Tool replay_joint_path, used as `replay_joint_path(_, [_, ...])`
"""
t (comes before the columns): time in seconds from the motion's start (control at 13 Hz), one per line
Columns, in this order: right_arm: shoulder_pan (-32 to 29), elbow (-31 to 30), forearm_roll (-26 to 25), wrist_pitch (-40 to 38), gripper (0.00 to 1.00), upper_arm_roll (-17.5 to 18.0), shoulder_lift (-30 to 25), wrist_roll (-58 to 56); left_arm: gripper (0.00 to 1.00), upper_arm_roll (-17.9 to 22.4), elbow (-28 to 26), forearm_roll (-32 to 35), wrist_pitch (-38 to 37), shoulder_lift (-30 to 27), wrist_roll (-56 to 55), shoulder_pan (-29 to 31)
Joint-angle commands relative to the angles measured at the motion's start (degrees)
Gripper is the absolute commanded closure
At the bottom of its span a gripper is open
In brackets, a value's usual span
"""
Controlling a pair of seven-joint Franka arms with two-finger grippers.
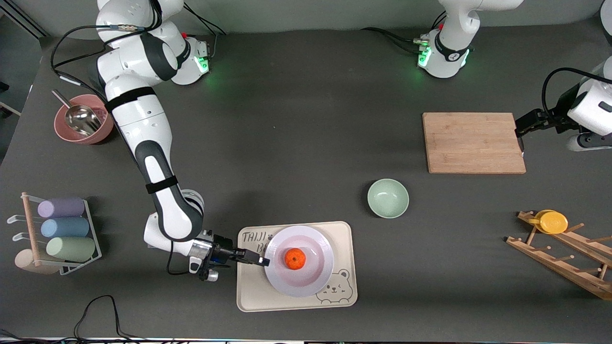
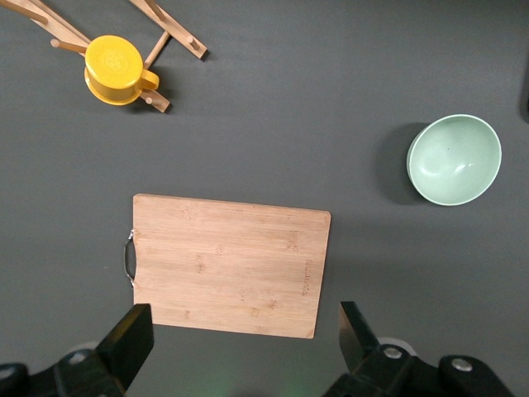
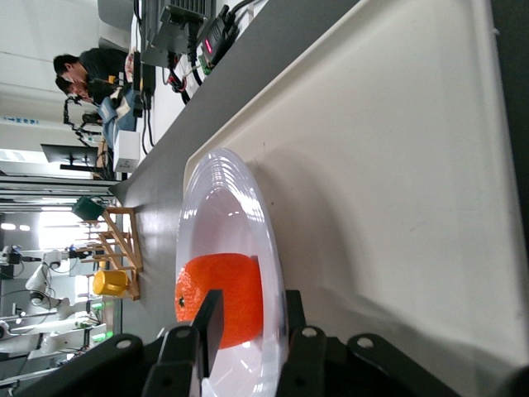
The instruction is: Place orange and plate with both arms
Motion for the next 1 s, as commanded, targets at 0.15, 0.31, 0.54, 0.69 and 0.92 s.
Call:
replay_joint_path(0.15, [-0.9,-3.0,-17.0,0.4,0.6,-2.4,-5.6,11.5,0.0,-0.1,-1.4,0.9,1.1,-1.6,-1.1,-0.4])
replay_joint_path(0.31, [-0.8,-7.8,-22.7,0.2,0.59,-3.9,-10.3,15.4,0.0,-0.1,-1.4,0.9,1.2,-1.6,-1.0,-0.4])
replay_joint_path(0.54, [-1.2,-14.7,-34.2,-1.5,0.49,-5.0,-17.9,20.0,0.0,0.0,-1.4,0.9,1.2,-2.0,-1.0,-0.6])
replay_joint_path(0.69, [-2.0,-16.7,-41.9,-8.4,0.39,-6.1,-23.0,23.9,0.0,0.0,-1.2,1.3,1.6,-2.6,-1.0,0.0])
replay_joint_path(0.92, [-3.6,-18.9,-56.2,-20.5,0.3,-6.4,-32.2,28.5,0.0,0.1,-1.2,1.3,2.8,-2.4,-0.9,0.0])
